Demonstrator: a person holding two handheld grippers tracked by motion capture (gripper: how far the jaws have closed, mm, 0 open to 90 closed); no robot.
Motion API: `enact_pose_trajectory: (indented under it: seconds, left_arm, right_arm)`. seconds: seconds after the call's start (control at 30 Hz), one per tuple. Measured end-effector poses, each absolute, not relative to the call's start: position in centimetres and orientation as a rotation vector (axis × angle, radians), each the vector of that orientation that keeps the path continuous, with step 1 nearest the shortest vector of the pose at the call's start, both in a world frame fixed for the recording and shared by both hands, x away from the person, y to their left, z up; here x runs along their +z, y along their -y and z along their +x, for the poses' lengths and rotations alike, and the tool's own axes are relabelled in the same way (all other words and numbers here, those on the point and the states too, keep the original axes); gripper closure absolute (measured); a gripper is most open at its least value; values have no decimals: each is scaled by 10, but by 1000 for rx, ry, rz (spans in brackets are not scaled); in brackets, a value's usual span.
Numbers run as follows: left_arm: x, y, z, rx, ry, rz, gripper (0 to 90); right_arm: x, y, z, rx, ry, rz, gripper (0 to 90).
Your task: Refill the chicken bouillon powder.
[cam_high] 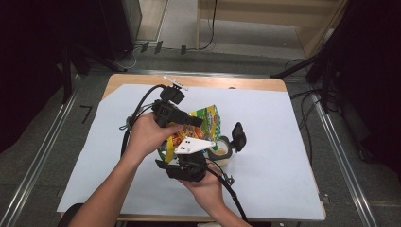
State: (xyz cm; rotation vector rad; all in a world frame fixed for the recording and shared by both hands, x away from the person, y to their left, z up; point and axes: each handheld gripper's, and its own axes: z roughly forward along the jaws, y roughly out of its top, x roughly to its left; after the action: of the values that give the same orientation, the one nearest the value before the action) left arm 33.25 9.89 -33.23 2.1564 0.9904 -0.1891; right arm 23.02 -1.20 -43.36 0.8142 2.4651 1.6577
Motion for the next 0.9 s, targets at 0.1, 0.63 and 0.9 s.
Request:
enact_pose_trajectory:
  seconds: [0.1, 0.63, 0.9]
  left_arm:
    - [-332, -99, 333, -189, -990, 2159, 770]
    - [-333, -99, 333, -189, -992, 2162, 770]
    - [-334, -98, 333, -191, -994, 2167, 770]
  right_arm:
    - [-434, 12, 230, 1658, -2466, 817, 621]
    - [-434, 12, 230, 1659, -2466, 819, 621]
    - [-434, 11, 229, 1664, -2469, 829, 621]
